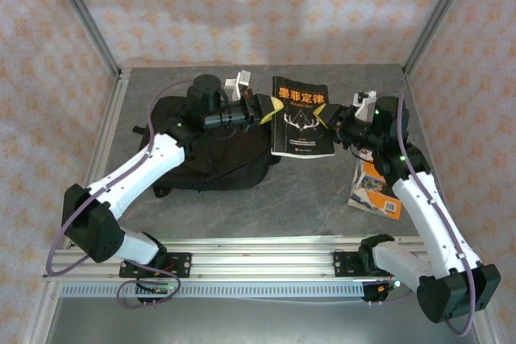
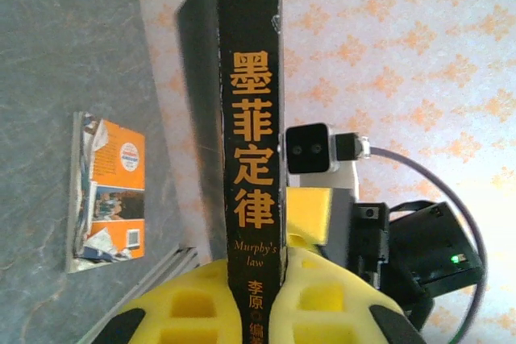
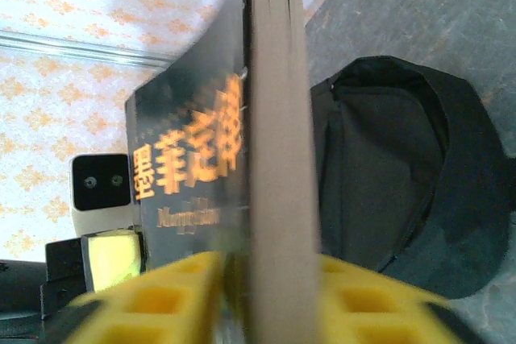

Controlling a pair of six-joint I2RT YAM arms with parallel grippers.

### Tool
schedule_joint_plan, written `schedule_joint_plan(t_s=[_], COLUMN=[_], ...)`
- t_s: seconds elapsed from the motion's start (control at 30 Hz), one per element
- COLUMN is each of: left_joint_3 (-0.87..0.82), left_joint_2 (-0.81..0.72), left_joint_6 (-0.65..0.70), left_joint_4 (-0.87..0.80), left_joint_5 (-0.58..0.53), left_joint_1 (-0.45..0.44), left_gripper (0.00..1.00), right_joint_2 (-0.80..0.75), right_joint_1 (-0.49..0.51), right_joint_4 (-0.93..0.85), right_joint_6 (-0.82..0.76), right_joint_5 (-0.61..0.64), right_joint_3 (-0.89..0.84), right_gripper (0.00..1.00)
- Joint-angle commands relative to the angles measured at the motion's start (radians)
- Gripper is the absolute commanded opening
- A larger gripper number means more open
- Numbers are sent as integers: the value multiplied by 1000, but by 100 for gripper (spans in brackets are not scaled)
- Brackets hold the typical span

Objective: Pack the student bag
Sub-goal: Rotate the book.

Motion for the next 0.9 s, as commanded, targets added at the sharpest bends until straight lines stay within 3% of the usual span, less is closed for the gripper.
schedule_joint_plan(t_s=[0.0, 0.07, 0.17, 0.5, 0.63, 0.77, 0.87], left_joint_3=[90, 133, 159, 187, 199, 178, 152], left_joint_2=[-14, -16, -13, 25, 22, 27, 29], left_joint_6=[131, 215, 262, 260, 249, 170, 110], left_joint_4=[-96, -220, -324, -373, -347, -249, -173], left_joint_5=[2, -25, -59, -67, -62, -20, 3], left_joint_1=[-8, -11, -13, -42, -42, -42, -43], left_gripper=[0, 0, 0, 0, 0, 12, 15], right_joint_2=[-22, -25, -26, -27, -26, -27, -30], right_joint_1=[9, 8, 9, 13, 12, 12, 12], right_joint_4=[-32, -29, -12, 144, 44, 27, 19], right_joint_6=[-34, -33, -25, 75, 7, -9, -22], right_joint_5=[-16, -28, -54, -114, -83, -74, -69], right_joint_3=[37, 43, 47, 9, 40, 30, 25], right_gripper=[62, 72, 75, 59, 43, 17, 6])
